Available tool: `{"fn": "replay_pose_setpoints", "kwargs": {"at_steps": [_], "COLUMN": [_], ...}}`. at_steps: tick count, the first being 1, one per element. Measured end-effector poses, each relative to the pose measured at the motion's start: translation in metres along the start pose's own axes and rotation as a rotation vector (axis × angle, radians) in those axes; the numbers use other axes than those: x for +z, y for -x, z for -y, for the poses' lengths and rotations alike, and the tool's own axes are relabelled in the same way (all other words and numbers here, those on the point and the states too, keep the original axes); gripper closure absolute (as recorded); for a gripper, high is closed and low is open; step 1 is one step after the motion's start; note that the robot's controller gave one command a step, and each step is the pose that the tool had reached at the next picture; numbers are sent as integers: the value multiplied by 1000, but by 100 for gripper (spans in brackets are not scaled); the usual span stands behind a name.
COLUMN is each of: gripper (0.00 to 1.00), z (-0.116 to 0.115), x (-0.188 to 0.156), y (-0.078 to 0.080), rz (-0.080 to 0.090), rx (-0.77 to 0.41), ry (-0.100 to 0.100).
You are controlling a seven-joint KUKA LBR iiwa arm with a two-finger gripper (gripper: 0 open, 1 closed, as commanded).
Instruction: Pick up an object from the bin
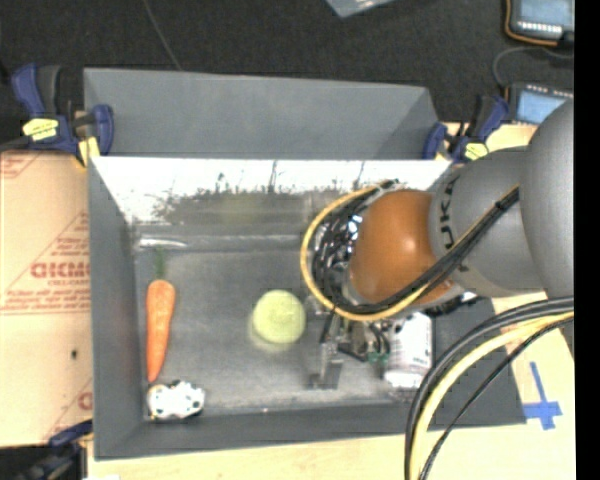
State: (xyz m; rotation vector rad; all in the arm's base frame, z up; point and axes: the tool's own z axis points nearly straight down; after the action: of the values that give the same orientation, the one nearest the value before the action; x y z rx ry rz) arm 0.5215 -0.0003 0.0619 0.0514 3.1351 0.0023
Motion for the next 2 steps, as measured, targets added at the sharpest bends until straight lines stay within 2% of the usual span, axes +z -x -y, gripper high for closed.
{"fn": "replay_pose_setpoints", "kwargs": {"at_steps": [1,2], "gripper": [0,0], "z": [-14,-44], "x": [-5,-8], "y": [23,32], "rz": [5,6], "rx": [-85,-34], "ry": [-3,0]}}
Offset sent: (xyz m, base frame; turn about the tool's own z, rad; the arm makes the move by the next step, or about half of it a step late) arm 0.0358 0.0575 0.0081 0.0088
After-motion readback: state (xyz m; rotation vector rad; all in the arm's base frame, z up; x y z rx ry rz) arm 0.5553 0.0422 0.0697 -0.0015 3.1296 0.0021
